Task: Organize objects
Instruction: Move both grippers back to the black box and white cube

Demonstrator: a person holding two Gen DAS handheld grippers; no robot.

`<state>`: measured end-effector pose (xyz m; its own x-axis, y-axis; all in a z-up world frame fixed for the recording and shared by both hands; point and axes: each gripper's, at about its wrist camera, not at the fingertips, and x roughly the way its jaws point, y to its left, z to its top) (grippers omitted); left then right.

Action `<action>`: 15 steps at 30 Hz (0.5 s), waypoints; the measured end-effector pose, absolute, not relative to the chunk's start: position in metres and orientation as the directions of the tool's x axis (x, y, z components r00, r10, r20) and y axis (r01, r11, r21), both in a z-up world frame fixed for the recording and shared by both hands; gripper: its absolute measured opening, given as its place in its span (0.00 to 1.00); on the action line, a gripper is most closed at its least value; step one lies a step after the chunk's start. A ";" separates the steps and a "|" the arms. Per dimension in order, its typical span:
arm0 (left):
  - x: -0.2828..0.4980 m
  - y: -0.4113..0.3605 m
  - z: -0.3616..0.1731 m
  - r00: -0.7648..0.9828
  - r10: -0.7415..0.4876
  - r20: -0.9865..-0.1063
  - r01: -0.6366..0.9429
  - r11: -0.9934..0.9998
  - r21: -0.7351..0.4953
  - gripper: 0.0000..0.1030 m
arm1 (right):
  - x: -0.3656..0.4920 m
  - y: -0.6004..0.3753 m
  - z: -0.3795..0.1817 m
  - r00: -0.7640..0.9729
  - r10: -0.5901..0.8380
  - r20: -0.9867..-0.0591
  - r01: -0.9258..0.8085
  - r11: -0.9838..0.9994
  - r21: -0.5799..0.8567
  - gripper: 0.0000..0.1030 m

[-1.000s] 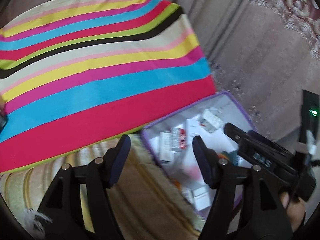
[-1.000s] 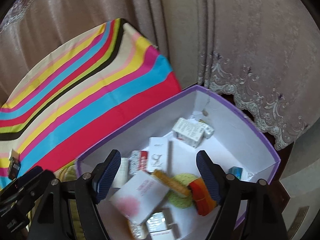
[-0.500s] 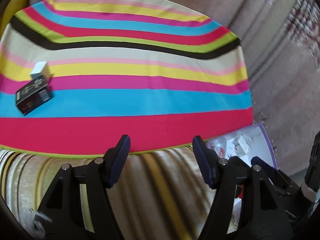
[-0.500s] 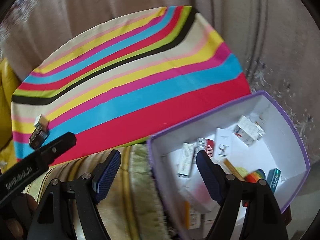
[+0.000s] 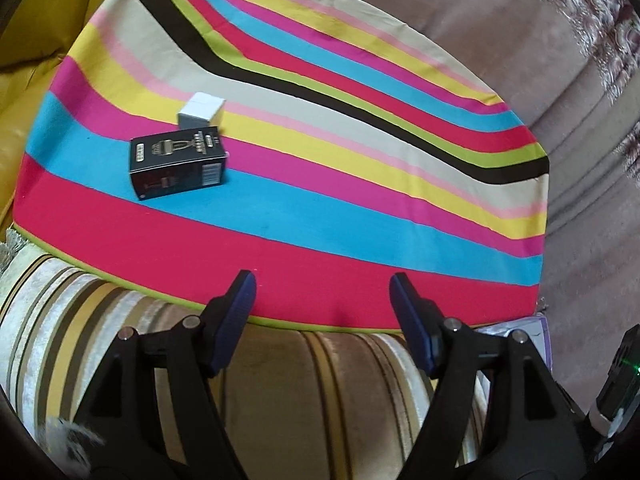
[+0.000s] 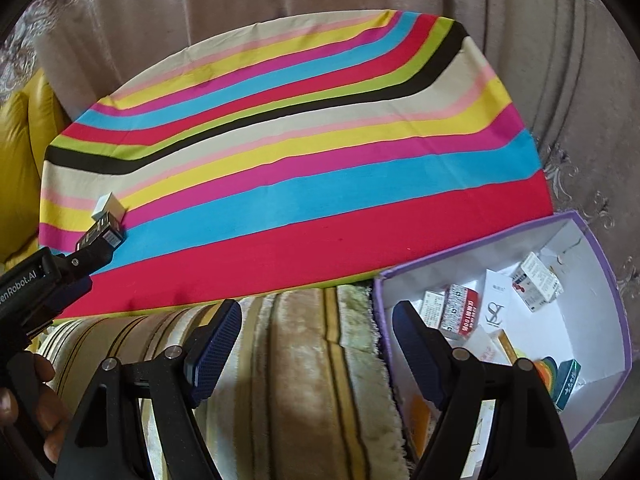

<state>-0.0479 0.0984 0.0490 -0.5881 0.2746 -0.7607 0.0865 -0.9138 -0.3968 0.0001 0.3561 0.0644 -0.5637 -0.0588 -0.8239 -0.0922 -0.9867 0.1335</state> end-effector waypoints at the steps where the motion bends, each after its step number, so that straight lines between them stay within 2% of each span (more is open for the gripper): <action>1: -0.047 0.097 0.050 -0.591 0.273 -0.759 0.086 -0.914 -0.396 0.70 | -0.002 0.353 0.065 -0.563 -0.059 -0.824 -0.086 -0.988 0.129 0.77; 10: -0.050 0.083 0.051 -0.604 0.239 -0.760 0.120 -0.916 -0.383 0.72 | -0.011 0.342 0.059 -0.551 -0.062 -0.832 -0.061 -0.992 0.114 0.77; 13: -0.050 0.075 0.054 -0.621 0.219 -0.753 0.135 -0.916 -0.378 0.77 | -0.014 0.340 0.057 -0.547 -0.062 -0.835 -0.057 -0.992 0.111 0.77; 15: -0.051 0.069 0.056 -0.634 0.202 -0.746 0.148 -0.915 -0.374 0.83 | -0.014 0.338 0.057 -0.545 -0.061 -0.837 -0.055 -0.993 0.108 0.77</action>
